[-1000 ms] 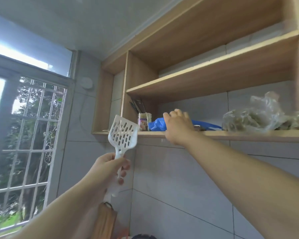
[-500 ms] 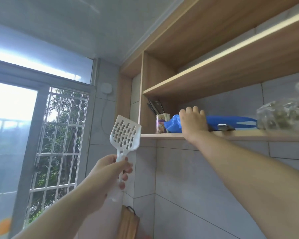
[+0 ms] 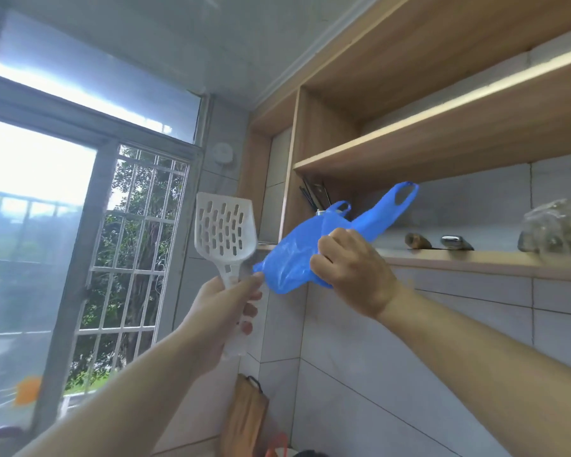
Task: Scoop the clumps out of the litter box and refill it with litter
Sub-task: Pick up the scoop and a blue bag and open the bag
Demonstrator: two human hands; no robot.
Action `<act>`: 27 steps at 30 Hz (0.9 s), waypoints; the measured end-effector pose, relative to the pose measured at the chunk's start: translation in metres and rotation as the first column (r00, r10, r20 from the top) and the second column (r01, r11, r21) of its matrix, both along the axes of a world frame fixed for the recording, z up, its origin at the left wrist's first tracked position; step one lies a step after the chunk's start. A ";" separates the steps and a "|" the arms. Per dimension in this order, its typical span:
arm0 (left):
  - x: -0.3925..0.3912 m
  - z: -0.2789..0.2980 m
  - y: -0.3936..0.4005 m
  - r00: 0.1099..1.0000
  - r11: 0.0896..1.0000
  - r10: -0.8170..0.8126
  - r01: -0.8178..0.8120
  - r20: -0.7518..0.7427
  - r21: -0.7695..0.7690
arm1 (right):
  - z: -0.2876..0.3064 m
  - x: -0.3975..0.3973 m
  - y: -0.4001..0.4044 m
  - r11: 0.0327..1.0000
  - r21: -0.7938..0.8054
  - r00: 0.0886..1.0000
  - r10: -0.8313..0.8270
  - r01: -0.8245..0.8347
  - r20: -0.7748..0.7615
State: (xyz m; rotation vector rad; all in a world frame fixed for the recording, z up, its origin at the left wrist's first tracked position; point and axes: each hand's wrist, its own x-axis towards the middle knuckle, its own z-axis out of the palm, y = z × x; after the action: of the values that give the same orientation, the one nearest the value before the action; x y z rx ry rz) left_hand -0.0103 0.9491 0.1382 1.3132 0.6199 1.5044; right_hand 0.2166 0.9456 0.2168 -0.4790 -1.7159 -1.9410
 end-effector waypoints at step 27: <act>-0.075 -0.101 0.015 0.992 0.990 0.126 -0.126 -0.012 -0.063 | -0.124 -0.078 -0.101 0.683 -0.680 0.675 -0.370 -0.267 -0.638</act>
State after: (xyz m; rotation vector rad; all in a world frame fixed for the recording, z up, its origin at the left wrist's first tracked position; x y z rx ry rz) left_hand -0.0851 0.9637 0.0370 1.2511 0.7621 1.5692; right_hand 0.1384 0.8448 0.0928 -1.4145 -1.7896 -0.7063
